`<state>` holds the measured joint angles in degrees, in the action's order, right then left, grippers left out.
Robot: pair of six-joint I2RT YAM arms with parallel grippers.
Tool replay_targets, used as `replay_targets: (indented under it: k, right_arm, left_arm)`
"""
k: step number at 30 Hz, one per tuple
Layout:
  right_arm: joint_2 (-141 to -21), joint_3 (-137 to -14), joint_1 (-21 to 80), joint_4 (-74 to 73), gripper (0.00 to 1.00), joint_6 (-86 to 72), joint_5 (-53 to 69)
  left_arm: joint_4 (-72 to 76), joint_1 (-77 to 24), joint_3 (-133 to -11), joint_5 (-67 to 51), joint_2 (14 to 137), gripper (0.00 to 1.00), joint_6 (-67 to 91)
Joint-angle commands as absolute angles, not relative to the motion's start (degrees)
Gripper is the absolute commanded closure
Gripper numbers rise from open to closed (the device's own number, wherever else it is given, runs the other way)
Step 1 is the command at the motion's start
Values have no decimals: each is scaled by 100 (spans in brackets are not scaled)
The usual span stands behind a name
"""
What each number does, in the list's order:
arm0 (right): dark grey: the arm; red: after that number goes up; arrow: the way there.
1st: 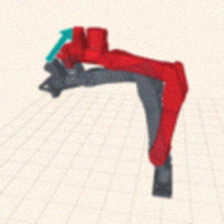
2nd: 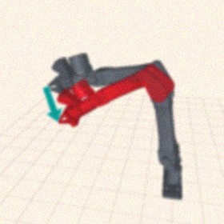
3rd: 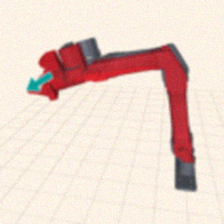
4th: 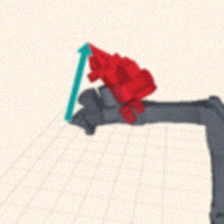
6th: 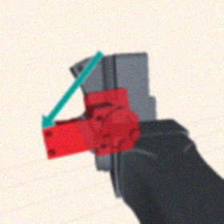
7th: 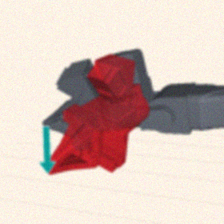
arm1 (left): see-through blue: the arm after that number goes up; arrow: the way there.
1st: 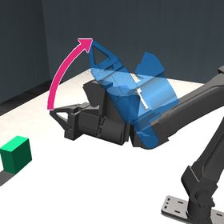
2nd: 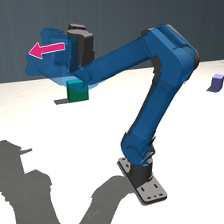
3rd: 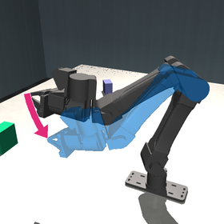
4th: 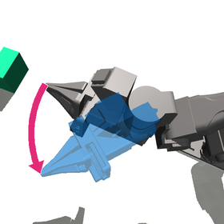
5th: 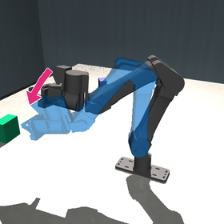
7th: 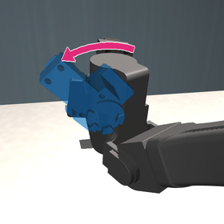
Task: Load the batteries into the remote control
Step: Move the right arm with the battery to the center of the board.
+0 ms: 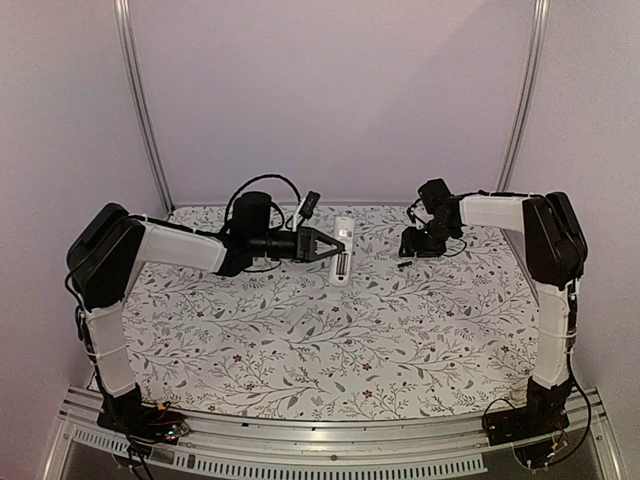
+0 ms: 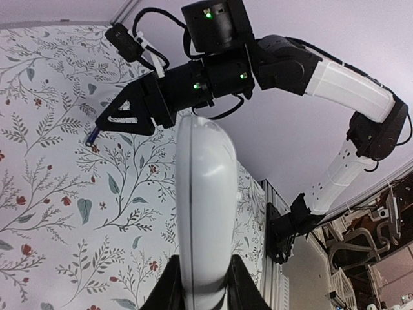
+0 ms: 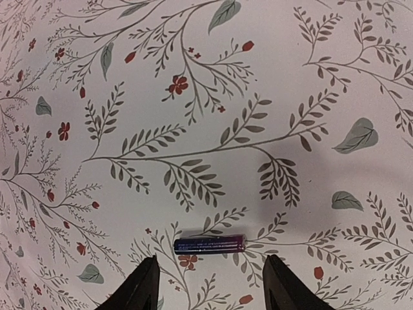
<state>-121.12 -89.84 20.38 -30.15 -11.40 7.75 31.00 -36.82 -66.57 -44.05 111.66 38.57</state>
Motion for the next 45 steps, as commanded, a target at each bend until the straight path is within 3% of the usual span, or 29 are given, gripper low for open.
replay_targets:
  k: [1, 12, 25, 45]
  right_arm:
    - [-12472, -9333, 2131, -3219, 44, -1146, 514]
    - [-12677, -9385, 2365, -3459, 38, -786, 267]
    - [-12952, -9536, 2613, -3557, 42, -452, -745]
    - [-12844, -9340, 2845, -3610, 53, -429, -579]
  left_arm:
    - [3054, -3596, -6565, -4355, 10932, 100, 3683]
    - [3074, -3595, -6539, -4368, 10892, 100, 3639]
    - [3050, -3577, -6539, -4376, 10872, 100, 3634]
    - [2925, -3483, -6466, -4281, 10650, 100, 3542]
